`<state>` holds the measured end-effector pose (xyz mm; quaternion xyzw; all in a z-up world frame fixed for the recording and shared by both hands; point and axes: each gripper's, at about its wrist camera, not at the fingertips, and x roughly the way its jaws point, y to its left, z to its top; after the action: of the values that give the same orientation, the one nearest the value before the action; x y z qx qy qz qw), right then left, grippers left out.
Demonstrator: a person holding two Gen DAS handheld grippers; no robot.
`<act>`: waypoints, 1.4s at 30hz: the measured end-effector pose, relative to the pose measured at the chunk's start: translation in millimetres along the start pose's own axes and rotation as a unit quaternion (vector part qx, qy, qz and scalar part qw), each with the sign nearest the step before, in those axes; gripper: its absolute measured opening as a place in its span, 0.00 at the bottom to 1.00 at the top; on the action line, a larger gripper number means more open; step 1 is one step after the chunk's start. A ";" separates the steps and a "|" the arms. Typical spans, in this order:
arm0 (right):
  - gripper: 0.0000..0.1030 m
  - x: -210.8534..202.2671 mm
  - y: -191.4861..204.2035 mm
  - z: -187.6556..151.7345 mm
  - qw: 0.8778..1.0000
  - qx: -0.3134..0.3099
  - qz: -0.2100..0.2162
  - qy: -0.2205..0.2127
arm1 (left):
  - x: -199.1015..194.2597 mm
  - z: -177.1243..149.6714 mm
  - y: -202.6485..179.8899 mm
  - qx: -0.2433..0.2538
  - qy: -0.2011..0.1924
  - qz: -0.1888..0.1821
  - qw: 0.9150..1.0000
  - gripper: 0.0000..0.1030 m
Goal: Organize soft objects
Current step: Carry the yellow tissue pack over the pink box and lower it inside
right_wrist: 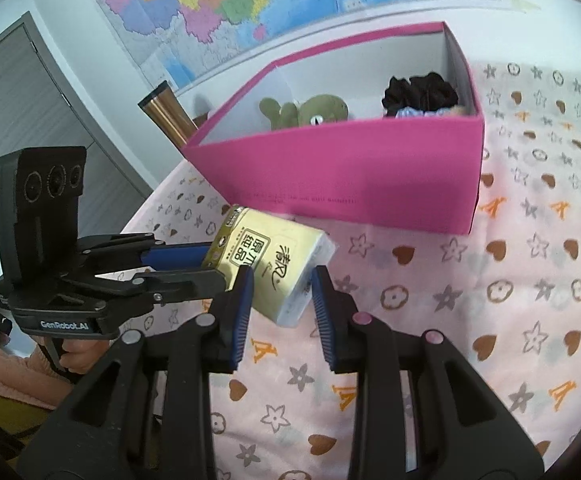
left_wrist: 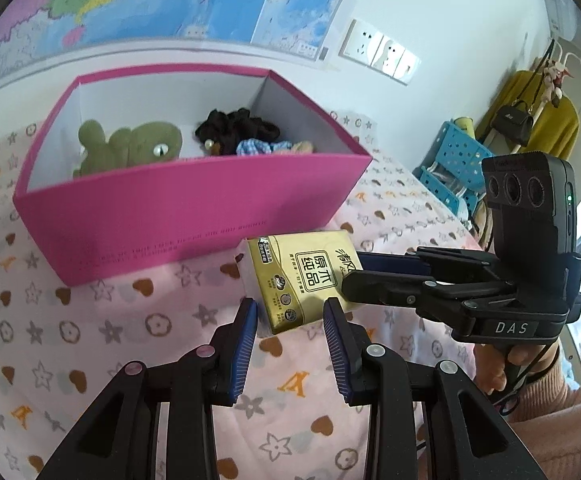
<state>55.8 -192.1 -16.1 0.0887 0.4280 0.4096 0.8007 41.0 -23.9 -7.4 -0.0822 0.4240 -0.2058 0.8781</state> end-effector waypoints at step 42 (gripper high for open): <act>0.32 -15.9 6.1 50.2 0.998 -0.043 -0.012 -0.054 | -18.5 48.4 -1.7 0.013 -0.057 0.004 0.998 0.34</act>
<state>85.6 -189.3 27.7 0.0709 0.3674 0.4124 0.8307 67.9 -19.0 36.6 -0.0809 0.3707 -0.2031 0.9027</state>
